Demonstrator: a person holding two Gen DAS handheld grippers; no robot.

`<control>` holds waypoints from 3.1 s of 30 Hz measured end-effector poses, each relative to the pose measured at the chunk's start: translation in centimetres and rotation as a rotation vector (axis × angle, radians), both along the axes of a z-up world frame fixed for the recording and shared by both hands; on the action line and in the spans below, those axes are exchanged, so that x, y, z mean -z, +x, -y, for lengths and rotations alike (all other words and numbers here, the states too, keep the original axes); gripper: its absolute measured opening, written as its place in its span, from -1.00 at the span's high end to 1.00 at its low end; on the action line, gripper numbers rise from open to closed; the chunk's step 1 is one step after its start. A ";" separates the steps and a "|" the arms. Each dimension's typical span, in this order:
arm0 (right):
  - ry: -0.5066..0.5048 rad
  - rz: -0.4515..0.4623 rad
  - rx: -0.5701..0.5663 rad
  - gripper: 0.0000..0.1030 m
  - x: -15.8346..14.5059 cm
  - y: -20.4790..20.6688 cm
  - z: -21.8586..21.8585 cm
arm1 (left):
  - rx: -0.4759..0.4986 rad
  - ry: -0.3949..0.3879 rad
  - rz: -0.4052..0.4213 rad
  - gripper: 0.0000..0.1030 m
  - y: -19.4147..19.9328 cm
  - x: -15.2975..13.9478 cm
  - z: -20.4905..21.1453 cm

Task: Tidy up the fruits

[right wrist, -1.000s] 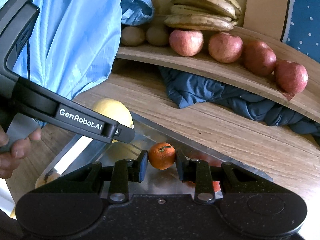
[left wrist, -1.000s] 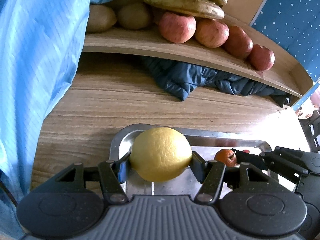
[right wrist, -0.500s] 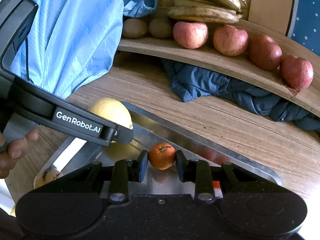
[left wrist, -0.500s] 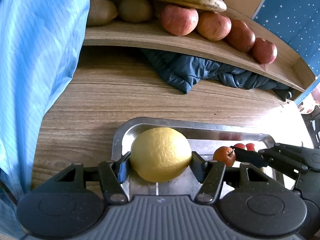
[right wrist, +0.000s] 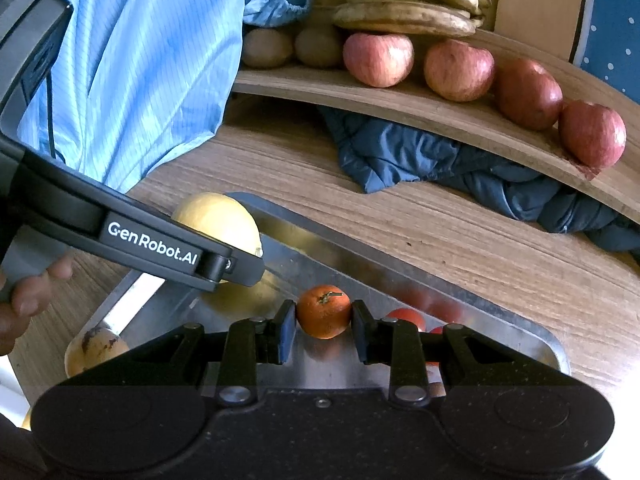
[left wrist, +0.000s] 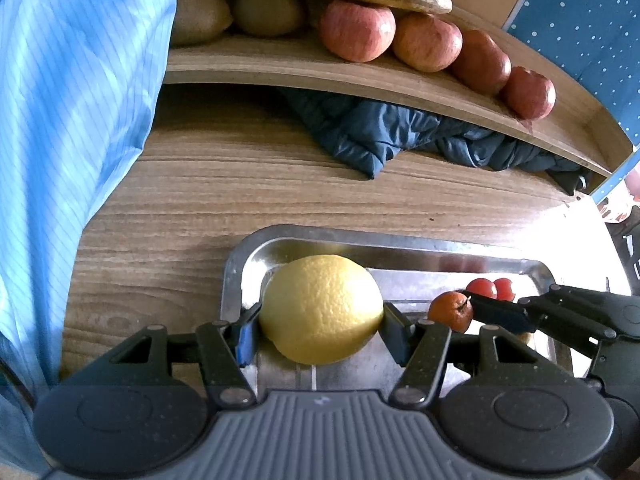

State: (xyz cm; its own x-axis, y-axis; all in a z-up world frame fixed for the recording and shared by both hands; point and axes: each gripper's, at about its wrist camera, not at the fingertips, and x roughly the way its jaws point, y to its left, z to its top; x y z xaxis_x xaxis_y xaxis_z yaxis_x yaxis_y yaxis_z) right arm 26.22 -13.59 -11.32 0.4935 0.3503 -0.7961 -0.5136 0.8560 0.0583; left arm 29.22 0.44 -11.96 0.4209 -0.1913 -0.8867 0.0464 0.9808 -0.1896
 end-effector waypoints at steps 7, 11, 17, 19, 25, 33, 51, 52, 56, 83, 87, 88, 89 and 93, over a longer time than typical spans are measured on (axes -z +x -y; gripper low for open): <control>-0.005 -0.008 0.002 0.39 0.2 0.0 0.1 | -0.001 0.005 -0.010 -0.27 0.2 0.2 0.0; -0.006 -0.015 0.005 0.39 0.3 0.1 0.1 | 0.000 0.006 -0.011 -0.27 0.3 0.2 0.1; -0.007 -0.020 0.007 0.38 0.4 0.3 0.0 | 0.000 0.005 -0.011 -0.27 0.3 0.2 0.0; -0.007 -0.019 0.007 0.38 0.4 0.2 0.0 | 0.000 0.005 -0.012 -0.27 0.3 0.2 0.0; -0.010 -0.020 0.008 0.37 0.5 0.2 0.0 | 0.000 0.006 -0.014 -0.27 0.3 0.1 0.0; -0.014 -0.025 0.005 0.38 0.6 -0.1 0.2 | 0.007 0.002 -0.017 -0.27 0.0 0.0 0.0; -0.021 -0.016 0.024 0.20 0.2 -0.9 0.3 | 0.030 -0.007 -0.013 -0.39 -1.0 -1.0 -0.6; -0.021 -0.014 0.027 0.19 0.1 -0.9 0.3 | 0.032 -0.008 -0.012 -0.43 -1.0 -1.2 -0.7; -0.024 -0.005 0.037 0.10 -0.2 -1.1 0.3 | 0.039 -0.013 -0.005 -0.54 -1.1 -1.7 -0.8; -0.051 0.084 0.214 -0.67 -2.7 -2.9 1.9 | 0.128 -0.030 0.049 -0.83 -1.9 -3.6 -1.0; -0.054 0.097 0.248 -0.80 -3.0 -3.6 2.3 | 0.141 -0.035 0.056 -0.87 -2.2 -3.9 -0.9; -0.056 0.102 0.257 -0.81 -3.1 -3.8 2.4 | 0.143 -0.037 0.059 -0.88 -2.3 -3.9 -0.8; -0.059 0.106 0.266 -0.83 -3.2 -4.0 2.4 | 0.145 -0.038 0.062 -0.89 -2.4 -4.0 -0.8; -0.067 0.120 0.300 -0.89 -3.6 -4.6 2.9 | 0.148 -0.037 0.073 -0.92 -2.5 -4.3 -0.7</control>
State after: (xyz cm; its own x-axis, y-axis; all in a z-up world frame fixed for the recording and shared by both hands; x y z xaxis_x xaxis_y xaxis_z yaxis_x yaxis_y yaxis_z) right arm 21.63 -16.46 -7.71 0.6583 0.1241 -0.7425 -0.2376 0.9701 -0.0485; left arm 26.76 1.16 -7.67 0.4486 -0.2884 -0.8459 0.2050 0.9545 -0.2167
